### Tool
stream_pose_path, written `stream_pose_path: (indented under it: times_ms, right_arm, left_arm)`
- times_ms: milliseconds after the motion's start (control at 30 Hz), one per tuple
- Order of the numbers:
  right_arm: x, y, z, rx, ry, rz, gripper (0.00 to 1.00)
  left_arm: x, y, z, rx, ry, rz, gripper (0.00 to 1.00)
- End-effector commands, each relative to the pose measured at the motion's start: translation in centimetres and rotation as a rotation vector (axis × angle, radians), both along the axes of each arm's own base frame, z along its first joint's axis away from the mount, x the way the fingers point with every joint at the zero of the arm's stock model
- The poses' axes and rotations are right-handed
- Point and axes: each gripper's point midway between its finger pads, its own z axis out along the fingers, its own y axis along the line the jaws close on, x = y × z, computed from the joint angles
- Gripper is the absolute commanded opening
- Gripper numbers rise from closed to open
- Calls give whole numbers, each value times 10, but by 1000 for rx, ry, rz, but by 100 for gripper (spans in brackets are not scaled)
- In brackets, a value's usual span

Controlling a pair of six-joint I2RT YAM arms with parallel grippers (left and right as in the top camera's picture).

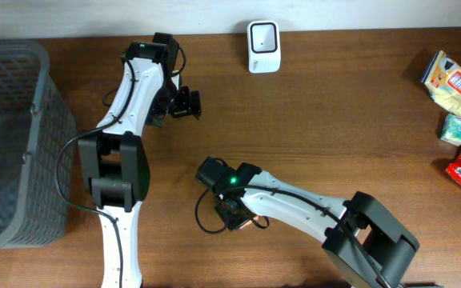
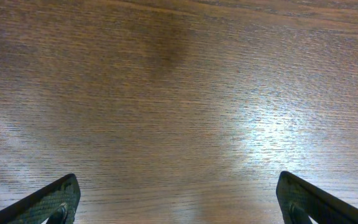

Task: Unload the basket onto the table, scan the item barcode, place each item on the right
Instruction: 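Grasp the small orange box with the right gripper and lift it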

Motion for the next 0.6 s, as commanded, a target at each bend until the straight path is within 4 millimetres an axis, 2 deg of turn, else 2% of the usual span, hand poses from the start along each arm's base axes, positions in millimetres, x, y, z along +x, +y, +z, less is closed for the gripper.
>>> stream_pose_path:
  times_ms: [0, 33, 100, 167, 200, 233, 267, 300, 400, 467, 500, 533, 567]
  right_arm:
    - [21, -13, 2, -2, 5, -136, 4]
    - [34, -24, 3, 29, 36, -223, 4]
    - [53, -26, 15, 173, 128, -316, 4]
    - [67, -6, 48, 450, 260, -306, 4]
    - [76, 5, 75, 636, 328, -299, 4]
    - [81, 11, 90, 750, 363, -289, 4]
    - [88, 9, 92, 781, 352, -297, 4]
    - [89, 9, 90, 784, 347, -294, 4]
    - [93, 9, 53, 786, 477, -410, 4]
    - [100, 7, 45, 863, 554, -447, 4]
    - [109, -9, 35, 845, 546, -501, 4]
    - [122, -45, 18, 736, 484, -603, 4]
    - [126, -91, 2, 551, 424, -704, 8]
  left_arm:
    - [0, 0, 7, 2, -13, 12, 99]
    - [0, 0, 7, 2, -13, 12, 99]
    - [1, 0, 7, 1, -14, 12, 99]
    - [1, 0, 7, 1, -14, 12, 99]
    - [1, 0, 7, 1, -14, 12, 99]
    - [0, 0, 7, 1, -14, 12, 99]
    - [0, 0, 7, 0, -13, 12, 99]
    - [0, 0, 7, -3, -13, 12, 99]
    - [-1, -5, 7, -3, -10, 1, 99]
    - [-2, -5, 7, -2, -8, 1, 99]
    - [-3, -5, 7, -1, -3, 1, 99]
    - [-3, -5, 7, -1, -3, 1, 99]
    - [-3, -5, 7, -1, -3, 1, 99]
